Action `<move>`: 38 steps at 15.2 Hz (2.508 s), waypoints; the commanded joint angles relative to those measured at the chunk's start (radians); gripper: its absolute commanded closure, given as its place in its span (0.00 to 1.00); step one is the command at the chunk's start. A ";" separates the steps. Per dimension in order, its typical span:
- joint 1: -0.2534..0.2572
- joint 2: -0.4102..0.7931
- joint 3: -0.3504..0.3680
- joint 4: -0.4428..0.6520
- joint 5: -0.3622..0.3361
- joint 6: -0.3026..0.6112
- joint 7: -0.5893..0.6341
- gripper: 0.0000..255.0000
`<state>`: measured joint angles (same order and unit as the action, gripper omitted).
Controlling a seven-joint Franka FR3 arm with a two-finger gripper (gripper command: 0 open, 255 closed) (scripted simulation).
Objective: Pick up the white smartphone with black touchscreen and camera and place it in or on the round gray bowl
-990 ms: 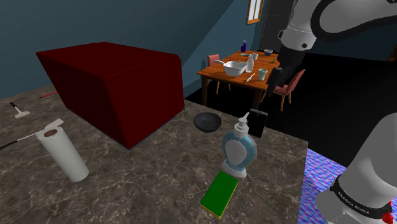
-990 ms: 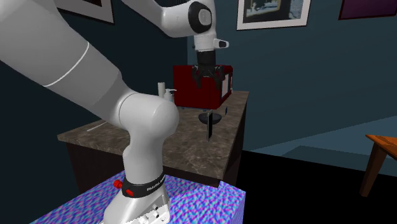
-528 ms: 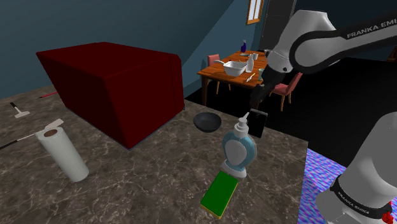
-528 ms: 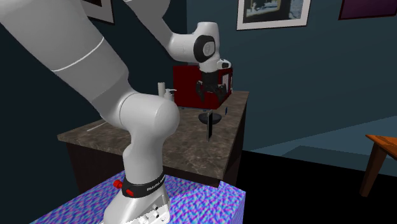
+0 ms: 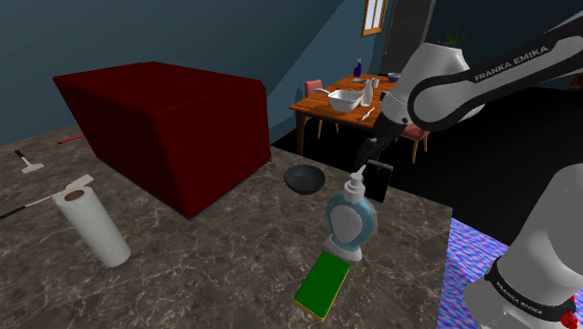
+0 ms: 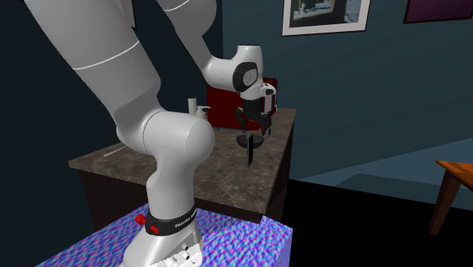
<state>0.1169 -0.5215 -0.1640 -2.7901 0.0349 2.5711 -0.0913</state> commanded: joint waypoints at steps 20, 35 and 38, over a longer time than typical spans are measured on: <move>0.002 0.009 0.002 0.012 0.001 -0.003 0.003 1.00; -0.013 -0.102 0.026 0.147 -0.015 -0.248 0.033 1.00; -0.014 -0.114 0.030 0.180 -0.016 -0.293 0.037 1.00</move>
<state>0.1049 -0.6261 -0.1346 -2.6208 0.0199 2.2991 -0.0542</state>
